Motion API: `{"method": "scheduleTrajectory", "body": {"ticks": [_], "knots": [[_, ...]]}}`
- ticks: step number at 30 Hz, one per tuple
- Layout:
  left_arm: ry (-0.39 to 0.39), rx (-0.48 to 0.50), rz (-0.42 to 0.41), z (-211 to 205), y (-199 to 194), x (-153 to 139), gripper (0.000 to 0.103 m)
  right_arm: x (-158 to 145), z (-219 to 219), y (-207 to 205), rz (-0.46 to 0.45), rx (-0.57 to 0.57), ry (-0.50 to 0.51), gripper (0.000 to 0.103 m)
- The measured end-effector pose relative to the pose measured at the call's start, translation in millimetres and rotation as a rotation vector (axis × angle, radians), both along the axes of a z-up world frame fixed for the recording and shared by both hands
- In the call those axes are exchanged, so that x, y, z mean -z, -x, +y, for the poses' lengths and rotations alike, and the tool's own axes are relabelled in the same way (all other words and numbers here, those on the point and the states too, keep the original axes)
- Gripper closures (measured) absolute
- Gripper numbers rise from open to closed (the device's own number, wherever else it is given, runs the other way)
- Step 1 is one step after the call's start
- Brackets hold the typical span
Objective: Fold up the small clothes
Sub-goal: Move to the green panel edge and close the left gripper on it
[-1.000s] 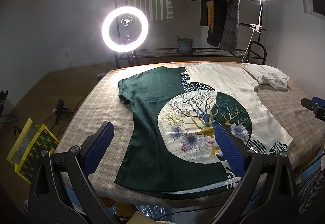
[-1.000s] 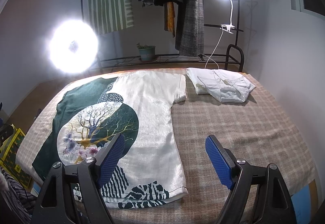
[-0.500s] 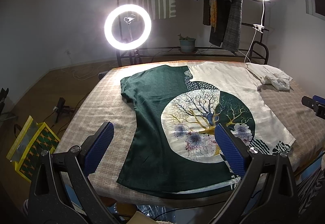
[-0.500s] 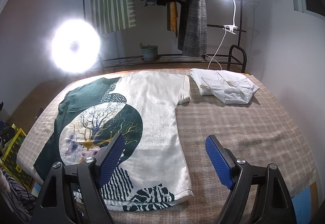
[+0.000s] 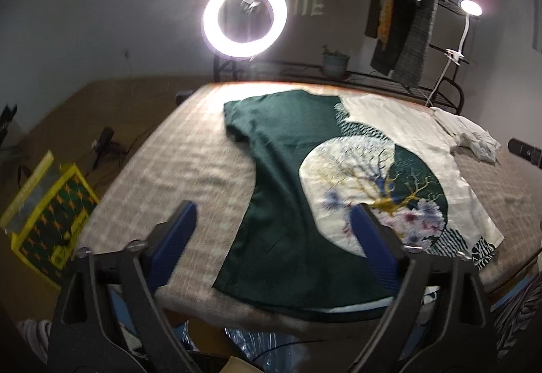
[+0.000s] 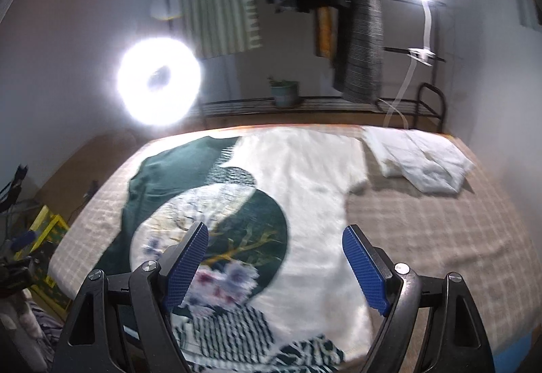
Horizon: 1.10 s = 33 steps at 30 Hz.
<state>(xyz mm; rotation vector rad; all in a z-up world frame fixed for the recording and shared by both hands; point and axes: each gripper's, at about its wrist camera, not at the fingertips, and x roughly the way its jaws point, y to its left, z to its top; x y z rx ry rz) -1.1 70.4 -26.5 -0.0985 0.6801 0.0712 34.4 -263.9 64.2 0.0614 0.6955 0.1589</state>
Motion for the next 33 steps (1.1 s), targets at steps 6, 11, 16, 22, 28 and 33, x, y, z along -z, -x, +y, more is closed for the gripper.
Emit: {"method": "scheduleTrajectory", "body": {"ticks": [6, 11, 16, 22, 28, 33], "knots": [[0.116, -0.056, 0.110, 31.7, -2.4, 37.8, 0.032, -14.1, 35.0, -36.9, 0.023, -0.133, 0.004, 0.020], [0.160, -0.086, 0.187, 42.8, -9.5, 66.3, 0.037, -29.2, 76.6, -72.9, 0.035, -0.254, -0.003, 0.020], [0.185, -0.140, 0.235, 52.2, -16.9, 87.9, 0.037, -43.5, 129.8, -117.0, 0.048, -0.361, -0.045, 0.020], [0.230, -0.154, 0.264, 62.0, -18.8, 103.9, 0.037, -40.2, 199.3, -167.3, 0.081, -0.431, -0.062, 0.020], [0.310, -0.151, 0.302, 69.0, -25.6, 119.5, 0.038, -11.6, 270.2, -217.7, 0.162, -0.490, -0.066, 0.020], [0.285, -0.148, 0.294, 70.1, -28.2, 122.3, 0.047, 21.2, 315.0, -251.6, 0.248, -0.511, -0.049, 0.021]]}}
